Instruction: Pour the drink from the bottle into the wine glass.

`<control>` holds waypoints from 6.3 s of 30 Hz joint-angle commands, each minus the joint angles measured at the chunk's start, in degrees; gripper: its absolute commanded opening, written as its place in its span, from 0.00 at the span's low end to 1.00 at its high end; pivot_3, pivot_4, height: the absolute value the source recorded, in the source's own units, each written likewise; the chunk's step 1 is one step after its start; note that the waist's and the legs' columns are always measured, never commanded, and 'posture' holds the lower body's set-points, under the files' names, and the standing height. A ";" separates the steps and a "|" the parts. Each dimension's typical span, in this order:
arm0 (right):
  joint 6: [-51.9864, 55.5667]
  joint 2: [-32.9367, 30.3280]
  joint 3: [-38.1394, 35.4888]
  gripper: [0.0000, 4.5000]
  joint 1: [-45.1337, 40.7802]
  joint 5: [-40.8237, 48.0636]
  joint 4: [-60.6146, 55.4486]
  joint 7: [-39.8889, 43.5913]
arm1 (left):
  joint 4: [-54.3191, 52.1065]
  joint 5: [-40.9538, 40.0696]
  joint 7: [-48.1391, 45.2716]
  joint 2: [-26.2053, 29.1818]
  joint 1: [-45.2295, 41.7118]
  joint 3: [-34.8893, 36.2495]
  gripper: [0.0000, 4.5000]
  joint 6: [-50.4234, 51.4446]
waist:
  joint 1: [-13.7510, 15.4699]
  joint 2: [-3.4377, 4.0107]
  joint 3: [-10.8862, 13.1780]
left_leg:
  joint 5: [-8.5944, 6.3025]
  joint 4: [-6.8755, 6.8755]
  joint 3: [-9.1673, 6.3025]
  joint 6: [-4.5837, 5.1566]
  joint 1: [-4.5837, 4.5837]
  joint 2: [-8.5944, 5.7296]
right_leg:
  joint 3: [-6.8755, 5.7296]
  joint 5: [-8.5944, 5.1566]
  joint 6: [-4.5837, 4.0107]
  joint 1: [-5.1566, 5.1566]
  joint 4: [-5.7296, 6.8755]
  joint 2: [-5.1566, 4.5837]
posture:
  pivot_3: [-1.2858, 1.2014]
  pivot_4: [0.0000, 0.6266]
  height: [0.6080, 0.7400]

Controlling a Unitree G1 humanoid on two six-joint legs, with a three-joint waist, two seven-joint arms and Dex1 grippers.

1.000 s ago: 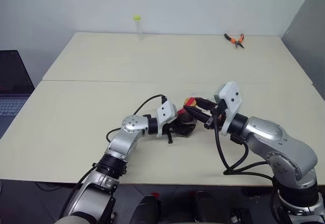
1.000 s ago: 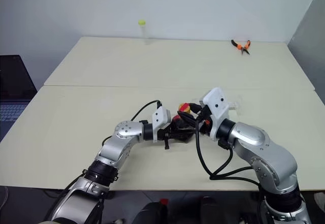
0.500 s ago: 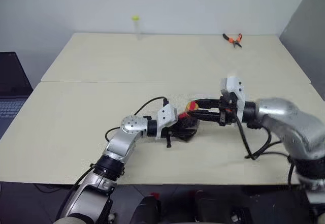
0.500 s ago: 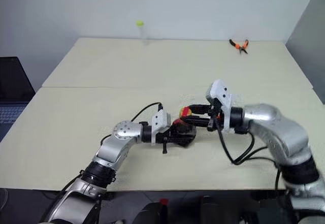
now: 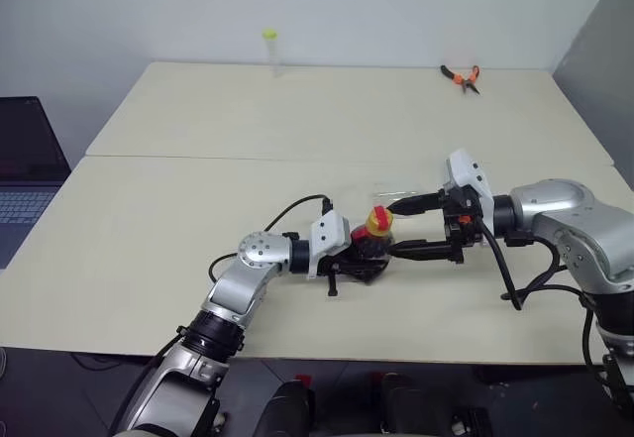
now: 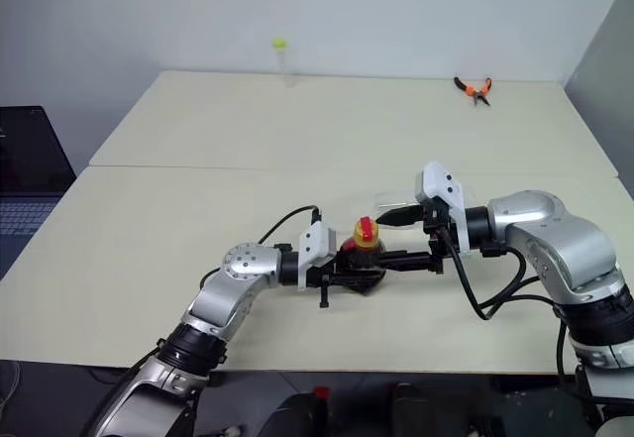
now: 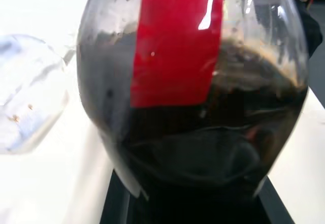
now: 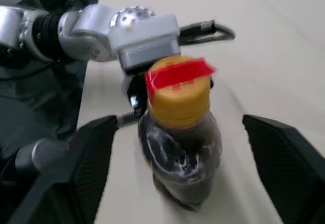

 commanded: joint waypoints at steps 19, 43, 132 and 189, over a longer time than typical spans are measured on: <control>-1.26 9.40 -4.02 0.96 11.82 -10.57 -16.60 -31.23 | 6.24 0.74 1.63 -3.03 -4.04 0.89 0.16 -6.09 | -0.09 -0.01 -0.02 | 0.01 0.00 0.06 -0.01 0.03 -0.07 | -0.04 0.00 0.03 0.00 0.00 0.23 | 0.52 0.24 1.00; 0.68 9.66 -0.92 0.96 11.03 -3.72 -19.47 -33.96 | 6.40 0.81 1.48 -2.52 -3.99 0.83 0.16 -6.07 | -0.22 0.00 -0.03 | 0.00 0.00 0.08 0.01 0.10 -0.05 | -0.03 0.00 0.03 0.04 0.04 0.29 | 0.52 0.24 1.00; -1.06 8.72 -2.74 0.78 14.51 0.44 -20.53 -35.33 | 7.01 1.41 1.74 -3.00 -3.24 0.80 0.15 -6.83 | -0.23 0.01 -0.03 | -0.01 0.00 0.09 0.02 0.10 -0.04 | -0.02 -0.01 0.04 0.04 0.04 0.30 | 0.52 0.24 1.00; 1.47 10.01 -5.36 0.86 15.12 5.69 -17.32 -35.93 | 7.71 1.88 1.65 -3.27 -3.20 0.63 0.15 -7.14 | -0.20 0.00 -0.04 | 0.00 0.00 0.09 0.02 0.11 -0.04 | 0.00 -0.01 0.03 0.07 0.03 0.29 | 0.52 0.24 1.00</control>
